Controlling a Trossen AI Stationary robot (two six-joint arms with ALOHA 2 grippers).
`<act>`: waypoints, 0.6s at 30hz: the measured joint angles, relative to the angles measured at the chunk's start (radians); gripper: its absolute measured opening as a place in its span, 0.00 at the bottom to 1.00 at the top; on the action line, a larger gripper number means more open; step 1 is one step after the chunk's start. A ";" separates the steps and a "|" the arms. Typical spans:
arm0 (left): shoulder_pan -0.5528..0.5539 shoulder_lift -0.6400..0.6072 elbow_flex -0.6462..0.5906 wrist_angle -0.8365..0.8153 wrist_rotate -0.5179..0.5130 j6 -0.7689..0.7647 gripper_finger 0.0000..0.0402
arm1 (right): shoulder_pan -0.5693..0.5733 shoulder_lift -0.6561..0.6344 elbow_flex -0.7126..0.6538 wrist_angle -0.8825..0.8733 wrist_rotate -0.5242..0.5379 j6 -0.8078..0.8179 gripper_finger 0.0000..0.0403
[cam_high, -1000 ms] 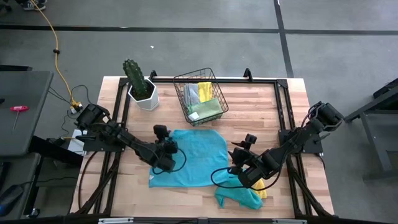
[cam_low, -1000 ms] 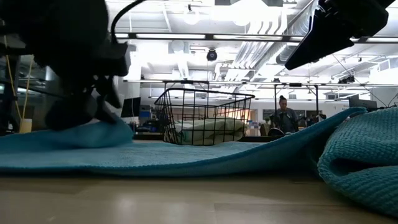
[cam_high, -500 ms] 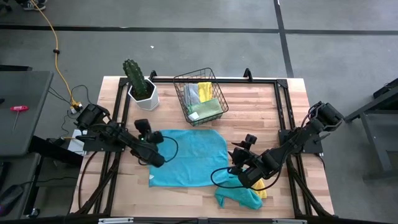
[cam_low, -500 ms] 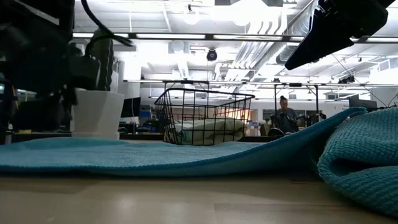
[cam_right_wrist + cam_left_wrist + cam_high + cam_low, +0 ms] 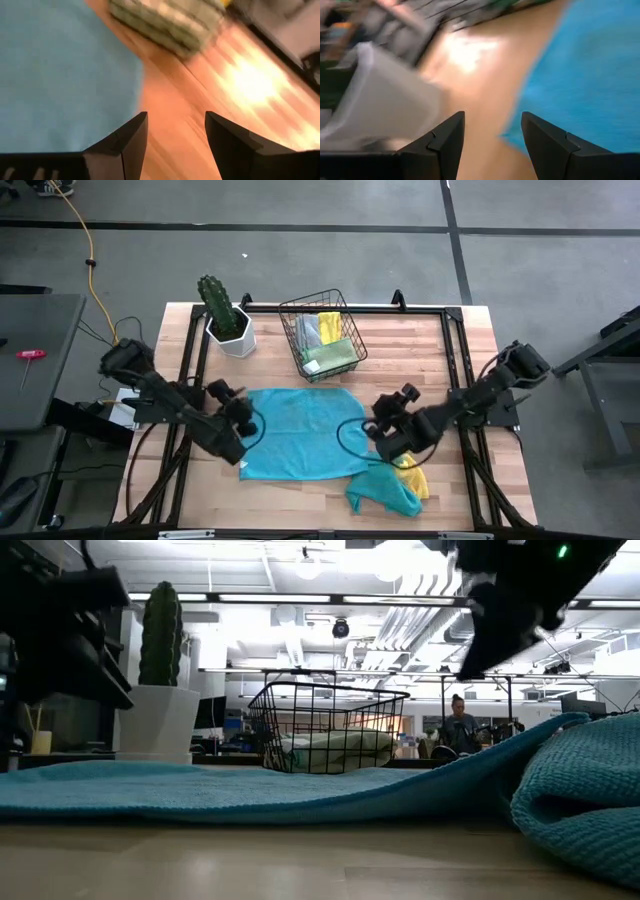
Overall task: Fold microfiber towels
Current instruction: Fold the left blue microfiber cloth
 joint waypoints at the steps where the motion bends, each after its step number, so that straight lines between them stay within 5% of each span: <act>1: -0.021 -0.028 -0.015 0.076 0.004 0.051 0.46 | -0.019 0.000 -0.009 -0.021 -0.025 0.011 0.47; 6: -0.063 -0.149 -0.101 0.486 0.196 0.408 0.46 | -0.095 -0.022 -0.098 0.048 -0.163 -0.039 0.47; 12: 0.002 -0.234 -0.214 0.989 0.493 0.767 0.46 | -0.168 -0.099 -0.292 0.441 -0.370 -0.139 0.47; 18: 0.102 -0.298 -0.287 1.147 0.543 0.891 0.46 | -0.287 -0.177 -0.513 0.912 -0.622 -0.125 0.47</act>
